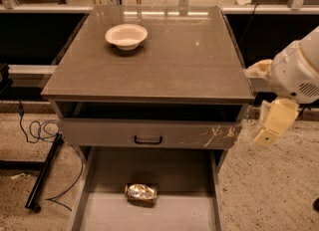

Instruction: Pick orange can from middle drawer and place on counter

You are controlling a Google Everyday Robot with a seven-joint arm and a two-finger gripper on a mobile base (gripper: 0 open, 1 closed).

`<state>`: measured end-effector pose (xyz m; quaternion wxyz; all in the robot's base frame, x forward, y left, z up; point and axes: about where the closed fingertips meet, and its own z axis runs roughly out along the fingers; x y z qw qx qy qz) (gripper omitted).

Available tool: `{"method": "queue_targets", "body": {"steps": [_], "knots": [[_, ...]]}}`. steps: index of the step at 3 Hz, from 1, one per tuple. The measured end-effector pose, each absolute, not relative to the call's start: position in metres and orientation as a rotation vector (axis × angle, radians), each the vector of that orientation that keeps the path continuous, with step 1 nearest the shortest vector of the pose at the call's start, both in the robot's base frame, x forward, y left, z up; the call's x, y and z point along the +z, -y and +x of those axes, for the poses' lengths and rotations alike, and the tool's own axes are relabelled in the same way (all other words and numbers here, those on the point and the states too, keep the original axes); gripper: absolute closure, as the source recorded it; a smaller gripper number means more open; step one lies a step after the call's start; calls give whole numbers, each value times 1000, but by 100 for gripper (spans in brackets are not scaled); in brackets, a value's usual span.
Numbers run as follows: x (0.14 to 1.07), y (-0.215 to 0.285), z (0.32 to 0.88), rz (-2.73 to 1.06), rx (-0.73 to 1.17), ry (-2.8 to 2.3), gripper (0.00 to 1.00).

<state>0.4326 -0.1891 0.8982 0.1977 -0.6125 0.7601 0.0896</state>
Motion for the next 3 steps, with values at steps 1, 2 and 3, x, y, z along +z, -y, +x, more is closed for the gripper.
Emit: {"method": "queue_targets", "body": {"steps": [1, 2, 3], "knots": [[864, 175, 430, -1684, 360, -2110, 0], [864, 175, 430, -1684, 360, -2110, 0], [829, 158, 423, -1668, 448, -2119, 0]]}}
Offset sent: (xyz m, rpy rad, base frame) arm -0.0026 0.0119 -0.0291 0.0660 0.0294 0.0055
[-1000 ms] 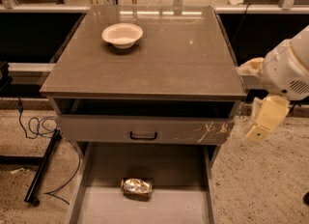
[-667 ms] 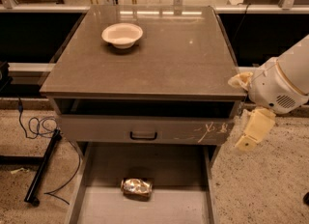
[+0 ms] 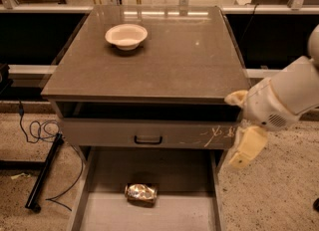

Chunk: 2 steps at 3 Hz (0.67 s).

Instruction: Pick orange can from middle drawer and place on counter

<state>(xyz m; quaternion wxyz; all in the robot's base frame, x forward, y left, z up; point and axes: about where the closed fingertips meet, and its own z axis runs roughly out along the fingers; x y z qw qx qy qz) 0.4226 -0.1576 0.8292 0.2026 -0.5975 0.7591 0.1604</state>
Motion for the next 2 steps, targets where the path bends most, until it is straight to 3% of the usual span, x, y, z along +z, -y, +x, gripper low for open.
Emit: {"method": "queue_targets", "body": {"steps": [2], "knots": [[722, 109, 411, -1540, 592, -2079, 0]]}}
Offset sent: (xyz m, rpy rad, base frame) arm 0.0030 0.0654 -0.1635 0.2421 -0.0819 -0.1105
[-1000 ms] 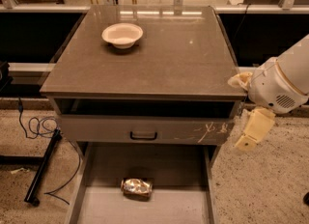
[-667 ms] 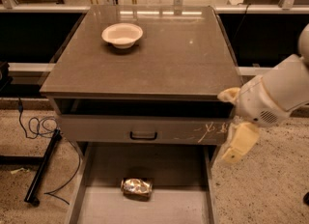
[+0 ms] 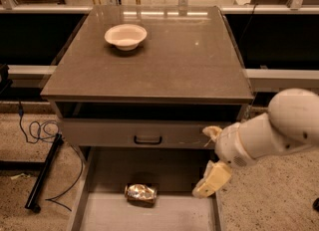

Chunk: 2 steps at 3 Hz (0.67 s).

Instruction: Pick orange can from middle drawer and place on counter

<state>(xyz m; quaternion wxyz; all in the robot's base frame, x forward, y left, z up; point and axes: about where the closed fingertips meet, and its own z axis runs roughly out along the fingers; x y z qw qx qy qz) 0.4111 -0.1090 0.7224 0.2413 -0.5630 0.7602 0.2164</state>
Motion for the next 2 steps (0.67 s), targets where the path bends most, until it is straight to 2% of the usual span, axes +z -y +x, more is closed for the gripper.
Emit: {"method": "queue_targets", "body": {"steps": [2], "knots": [[697, 99, 434, -1431, 472, -1972, 0]]}}
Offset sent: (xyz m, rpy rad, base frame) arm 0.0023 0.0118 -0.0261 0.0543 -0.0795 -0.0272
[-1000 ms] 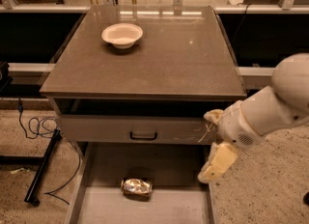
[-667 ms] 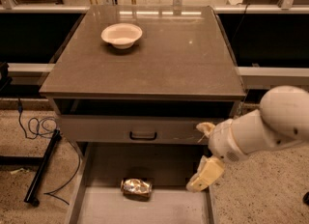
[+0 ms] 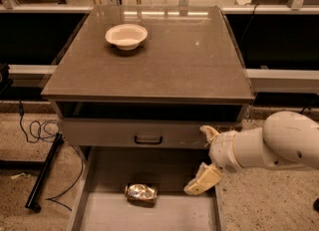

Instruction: Pick orange can from middle drawer and place on counter

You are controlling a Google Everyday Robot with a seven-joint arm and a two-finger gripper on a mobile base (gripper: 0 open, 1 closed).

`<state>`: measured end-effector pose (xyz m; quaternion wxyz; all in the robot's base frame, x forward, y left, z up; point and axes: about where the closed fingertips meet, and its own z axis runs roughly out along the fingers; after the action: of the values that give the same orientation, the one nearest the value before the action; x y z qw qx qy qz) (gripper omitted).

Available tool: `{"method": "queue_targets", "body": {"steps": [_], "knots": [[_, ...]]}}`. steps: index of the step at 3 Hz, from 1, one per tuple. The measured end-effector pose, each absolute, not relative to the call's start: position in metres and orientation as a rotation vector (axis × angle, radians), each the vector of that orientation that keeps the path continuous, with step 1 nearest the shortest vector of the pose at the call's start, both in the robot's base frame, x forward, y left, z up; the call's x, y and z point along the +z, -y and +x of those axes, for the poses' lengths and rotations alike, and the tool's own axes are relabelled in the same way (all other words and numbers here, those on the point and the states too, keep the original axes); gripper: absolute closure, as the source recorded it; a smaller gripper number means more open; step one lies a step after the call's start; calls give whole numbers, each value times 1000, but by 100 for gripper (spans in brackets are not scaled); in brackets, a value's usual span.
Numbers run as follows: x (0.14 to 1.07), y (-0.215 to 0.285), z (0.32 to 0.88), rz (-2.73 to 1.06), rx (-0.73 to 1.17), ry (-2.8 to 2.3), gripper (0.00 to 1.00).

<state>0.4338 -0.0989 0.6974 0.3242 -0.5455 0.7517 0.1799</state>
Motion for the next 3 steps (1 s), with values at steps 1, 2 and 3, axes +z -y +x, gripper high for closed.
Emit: {"method": "queue_targets", "body": {"steps": [1, 2, 3], "knots": [[697, 99, 434, -1431, 472, -1972, 0], [684, 91, 435, -1439, 497, -1974, 0], [631, 68, 432, -1444, 542, -2001, 0]]}}
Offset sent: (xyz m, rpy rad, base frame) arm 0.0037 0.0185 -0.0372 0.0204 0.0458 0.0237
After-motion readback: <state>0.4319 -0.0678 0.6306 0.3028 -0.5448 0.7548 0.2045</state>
